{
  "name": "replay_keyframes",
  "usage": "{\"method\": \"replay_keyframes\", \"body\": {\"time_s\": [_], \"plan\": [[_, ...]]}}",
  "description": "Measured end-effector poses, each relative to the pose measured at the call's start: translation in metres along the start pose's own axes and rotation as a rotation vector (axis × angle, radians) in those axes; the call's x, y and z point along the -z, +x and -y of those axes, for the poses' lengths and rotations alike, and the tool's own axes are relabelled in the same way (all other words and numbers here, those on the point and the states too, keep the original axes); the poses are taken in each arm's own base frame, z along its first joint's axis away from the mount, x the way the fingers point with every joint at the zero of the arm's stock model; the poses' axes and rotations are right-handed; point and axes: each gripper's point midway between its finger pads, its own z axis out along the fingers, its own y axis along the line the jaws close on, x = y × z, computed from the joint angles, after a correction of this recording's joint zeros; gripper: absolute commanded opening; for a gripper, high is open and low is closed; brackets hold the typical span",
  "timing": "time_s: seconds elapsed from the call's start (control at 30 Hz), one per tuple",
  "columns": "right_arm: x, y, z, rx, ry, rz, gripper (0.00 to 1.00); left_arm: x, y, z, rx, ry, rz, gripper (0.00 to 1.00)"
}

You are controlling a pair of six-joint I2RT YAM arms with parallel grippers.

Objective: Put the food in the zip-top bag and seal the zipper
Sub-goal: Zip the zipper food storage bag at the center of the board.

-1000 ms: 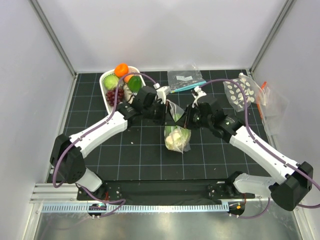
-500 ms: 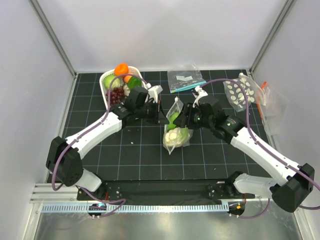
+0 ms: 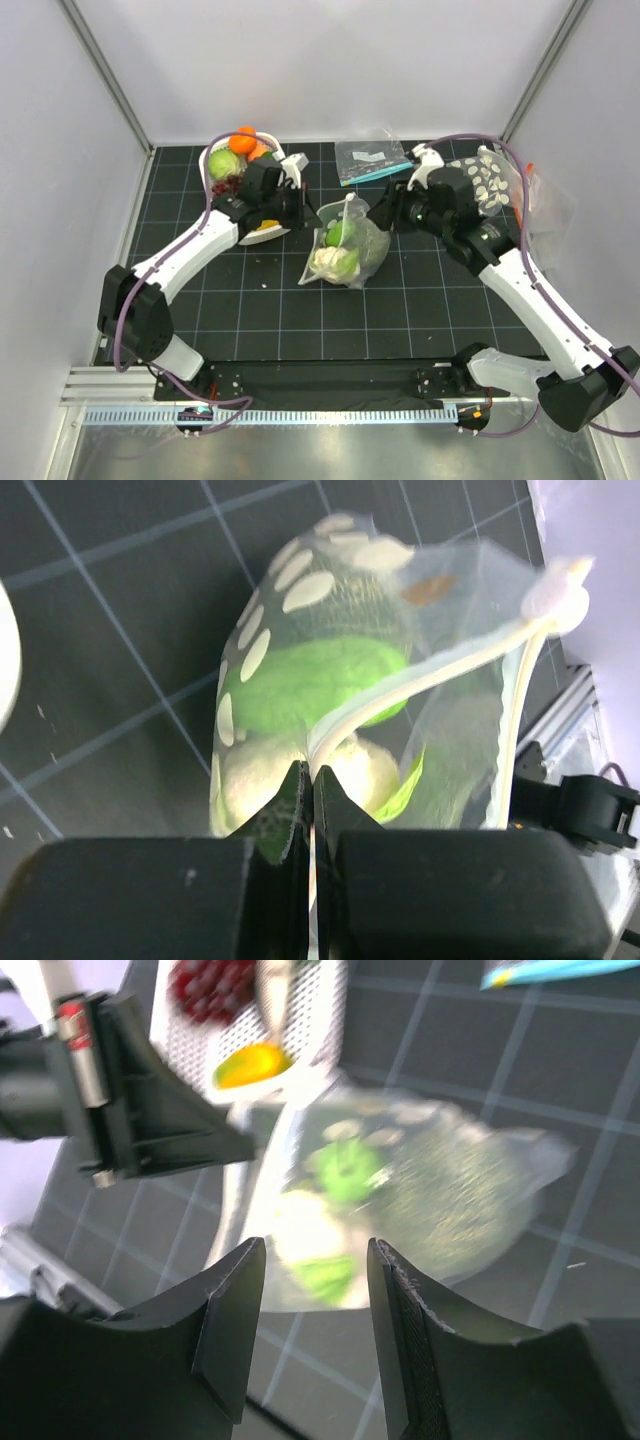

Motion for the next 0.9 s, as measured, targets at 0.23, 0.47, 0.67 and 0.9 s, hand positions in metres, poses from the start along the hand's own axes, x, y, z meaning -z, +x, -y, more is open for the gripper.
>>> {"method": "replay_keyframes", "body": {"time_s": [0.23,0.47,0.67,0.9], "plan": [[-0.004,-0.027,0.052,0.036,0.071,0.042,0.58,-0.019,-0.04,0.008,-0.157,0.026,0.034,0.0],[-0.028,0.02,0.066,0.115,-0.021,0.063,0.61,-0.031,-0.071,0.009,-0.29,0.018,0.063,0.0],[-0.038,0.026,0.051,0.27,-0.178,0.122,0.78,-0.047,-0.075,0.002,-0.329,0.006,0.044,0.0],[-0.042,0.017,0.053,0.45,-0.199,0.217,0.64,-0.056,-0.069,-0.007,-0.33,-0.003,0.016,0.0]]}}
